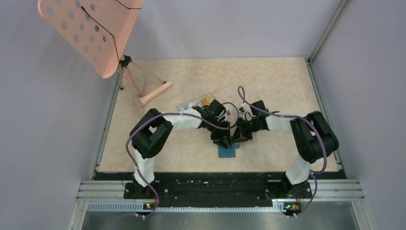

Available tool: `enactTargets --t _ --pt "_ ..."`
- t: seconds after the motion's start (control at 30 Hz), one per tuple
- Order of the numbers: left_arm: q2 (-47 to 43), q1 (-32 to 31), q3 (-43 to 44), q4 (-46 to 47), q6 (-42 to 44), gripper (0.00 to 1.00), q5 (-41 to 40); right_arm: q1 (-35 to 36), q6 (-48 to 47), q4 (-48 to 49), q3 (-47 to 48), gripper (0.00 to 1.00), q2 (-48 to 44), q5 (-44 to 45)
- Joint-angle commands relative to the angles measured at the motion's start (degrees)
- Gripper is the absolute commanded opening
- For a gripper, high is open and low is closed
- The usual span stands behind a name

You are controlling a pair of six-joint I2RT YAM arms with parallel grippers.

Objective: Put the credit cards into the card holder
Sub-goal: Close the card holder at the center of the board.

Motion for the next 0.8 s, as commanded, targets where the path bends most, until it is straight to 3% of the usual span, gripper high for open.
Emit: enactTargets --t 0.0,0.13,0.3,0.6,0.77 --pt "-4.6 -0.2 -2.6 8.1 -3.9 0.39 2.7 0.5 -1.9 -1.7 1.3 0.0 2.3 10.0" --pt "-5.8 -0.2 -2.0 5.2 -3.5 0.4 -0.4 0.5 -2.6 -3.4 1.9 0.0 1.6 11.0" --pt "-5.8 -0.2 1.3 -7.1 0.7 0.35 -9.2 0.5 -3.5 -5.2 2.5 0.0 0.2 12.7" --pt "-3.8 -0.3 0.3 -4.6 -0.5 0.36 -5.6 0.4 -4.1 -5.5 2.9 0.0 -1.6 10.6" --pt "-0.9 -0.5 1.4 -6.7 0.2 0.15 -6.0 -0.6 -3.1 -6.8 1.6 0.0 -10.6 11.5"
